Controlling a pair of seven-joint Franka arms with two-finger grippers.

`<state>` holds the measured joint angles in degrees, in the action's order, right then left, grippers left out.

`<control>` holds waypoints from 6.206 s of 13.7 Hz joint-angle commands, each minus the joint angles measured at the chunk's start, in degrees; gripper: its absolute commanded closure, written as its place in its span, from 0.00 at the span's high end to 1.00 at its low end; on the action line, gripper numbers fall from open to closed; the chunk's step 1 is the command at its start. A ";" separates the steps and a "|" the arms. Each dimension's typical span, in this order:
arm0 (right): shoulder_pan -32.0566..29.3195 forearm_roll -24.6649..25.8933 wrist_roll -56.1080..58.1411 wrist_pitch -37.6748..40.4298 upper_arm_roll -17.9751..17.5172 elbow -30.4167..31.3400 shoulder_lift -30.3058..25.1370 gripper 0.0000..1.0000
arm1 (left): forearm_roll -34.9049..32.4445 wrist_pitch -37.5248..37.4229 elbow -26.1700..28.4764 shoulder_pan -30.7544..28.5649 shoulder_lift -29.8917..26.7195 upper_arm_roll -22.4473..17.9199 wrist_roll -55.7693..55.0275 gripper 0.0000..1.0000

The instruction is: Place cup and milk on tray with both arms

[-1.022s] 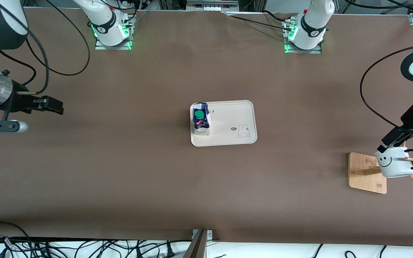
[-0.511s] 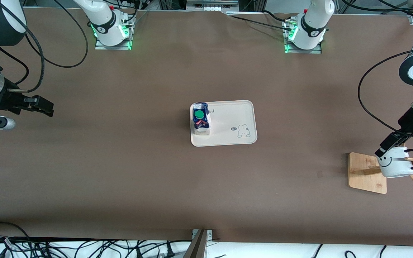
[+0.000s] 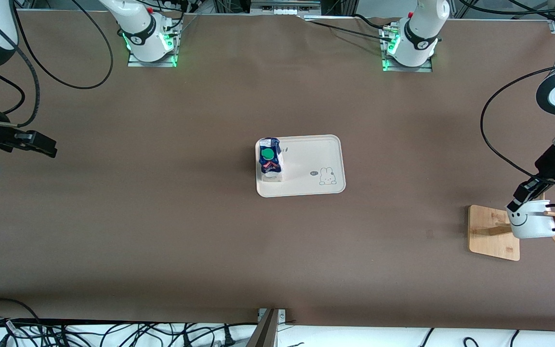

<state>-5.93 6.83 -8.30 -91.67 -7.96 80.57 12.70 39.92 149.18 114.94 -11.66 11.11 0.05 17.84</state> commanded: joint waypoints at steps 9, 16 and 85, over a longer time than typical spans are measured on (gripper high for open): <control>-0.49 -7.71 1.00 0.79 3.74 0.90 -2.59 1.00 | -10.38 -4.76 -4.19 0.14 -2.68 6.88 -0.61 0.00; 0.21 -5.07 0.56 2.55 3.21 -0.51 -2.41 1.00 | -29.09 -27.22 -17.45 8.47 -2.24 11.73 -30.02 0.00; 7.33 -7.88 4.87 3.42 7.87 -0.51 -2.42 1.00 | -41.85 -57.15 -25.03 10.60 -10.50 3.11 -8.79 1.00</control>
<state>1.40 0.26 -4.31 -89.07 -0.51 80.14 10.68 -2.34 92.65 91.69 -1.09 -0.20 3.11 7.89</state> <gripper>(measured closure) 0.000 0.000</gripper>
